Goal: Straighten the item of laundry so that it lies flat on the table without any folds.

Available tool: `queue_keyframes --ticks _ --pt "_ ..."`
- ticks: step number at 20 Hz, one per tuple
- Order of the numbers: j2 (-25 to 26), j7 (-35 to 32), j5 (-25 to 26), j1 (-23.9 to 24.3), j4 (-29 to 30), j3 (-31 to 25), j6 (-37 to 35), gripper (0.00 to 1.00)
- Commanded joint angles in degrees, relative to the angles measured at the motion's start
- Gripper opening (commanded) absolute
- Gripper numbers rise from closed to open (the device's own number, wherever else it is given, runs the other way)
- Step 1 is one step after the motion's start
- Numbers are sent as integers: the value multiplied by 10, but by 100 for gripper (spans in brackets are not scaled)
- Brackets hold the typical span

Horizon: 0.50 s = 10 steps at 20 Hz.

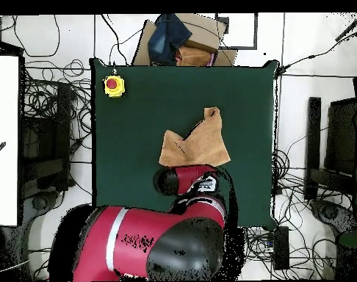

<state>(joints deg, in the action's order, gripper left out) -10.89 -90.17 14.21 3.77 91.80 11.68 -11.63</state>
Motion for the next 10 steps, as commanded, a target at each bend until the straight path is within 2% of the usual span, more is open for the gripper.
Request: queue_keyframes --ticks 1,5,10 --pt "23 -128 -29 6 -30 -9 66 100" --pt "24 -113 -19 -37 -48 31 36 100" --pt "21 -136 -37 -83 -45 76 29 100"
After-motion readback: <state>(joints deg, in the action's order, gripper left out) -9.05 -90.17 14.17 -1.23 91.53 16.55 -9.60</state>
